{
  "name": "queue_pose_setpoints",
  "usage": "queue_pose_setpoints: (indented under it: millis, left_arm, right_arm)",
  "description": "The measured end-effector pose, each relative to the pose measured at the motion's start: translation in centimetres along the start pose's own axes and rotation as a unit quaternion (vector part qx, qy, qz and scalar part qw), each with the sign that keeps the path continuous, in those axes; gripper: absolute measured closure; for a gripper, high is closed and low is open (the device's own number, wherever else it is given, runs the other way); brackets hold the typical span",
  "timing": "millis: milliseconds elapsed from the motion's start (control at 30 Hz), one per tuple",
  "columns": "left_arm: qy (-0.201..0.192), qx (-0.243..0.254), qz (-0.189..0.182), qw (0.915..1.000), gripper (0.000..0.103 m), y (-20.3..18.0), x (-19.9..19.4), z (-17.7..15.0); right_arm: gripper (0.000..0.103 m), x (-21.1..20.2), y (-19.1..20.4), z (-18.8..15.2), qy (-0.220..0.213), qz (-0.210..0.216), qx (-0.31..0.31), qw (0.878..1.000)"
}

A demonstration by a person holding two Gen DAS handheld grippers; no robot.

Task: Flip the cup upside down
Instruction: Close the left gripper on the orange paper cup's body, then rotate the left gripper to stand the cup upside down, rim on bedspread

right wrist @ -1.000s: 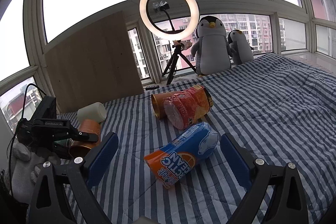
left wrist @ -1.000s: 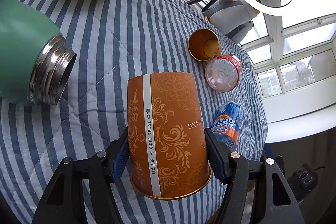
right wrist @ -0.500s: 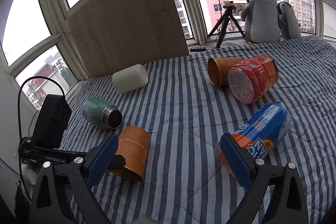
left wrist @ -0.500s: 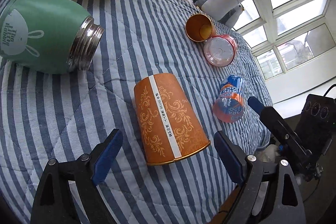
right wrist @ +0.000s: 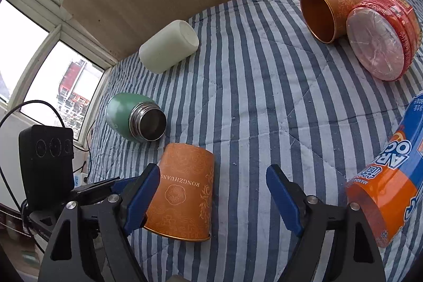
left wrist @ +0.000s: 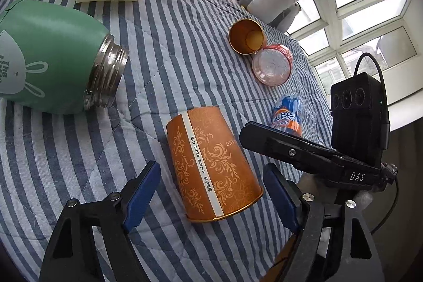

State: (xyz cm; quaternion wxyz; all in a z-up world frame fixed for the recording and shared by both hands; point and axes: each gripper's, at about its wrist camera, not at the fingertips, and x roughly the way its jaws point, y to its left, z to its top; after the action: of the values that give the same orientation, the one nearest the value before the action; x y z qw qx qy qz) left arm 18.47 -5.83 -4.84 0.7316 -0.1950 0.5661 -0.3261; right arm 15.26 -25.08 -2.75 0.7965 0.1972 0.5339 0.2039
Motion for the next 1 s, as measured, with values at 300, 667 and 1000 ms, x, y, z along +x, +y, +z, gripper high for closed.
queue_pose_setpoints:
  millis: [300,667,1000]
  left_arm:
    - [0.02,0.026,0.003,0.9995,0.03,-0.7,1.3,0.1]
    - [-0.022,0.11,0.036,0.993,0.032,-3.7,-0.1,-1.4]
    - [-0.098,0.229,0.131,0.9597,0.037,-6.7,0.8,-0.9]
  right_arm:
    - [0.033,3.1,0.8,0.9,0.055,0.016,-0.001,0.998]
    - [0.052,1.3,2.5,-0.4,0.017,0.039,-0.038,0.998]
    - [0.053,-2.2,4.5,-1.8,-0.152,-0.004,-0.157,0.976]
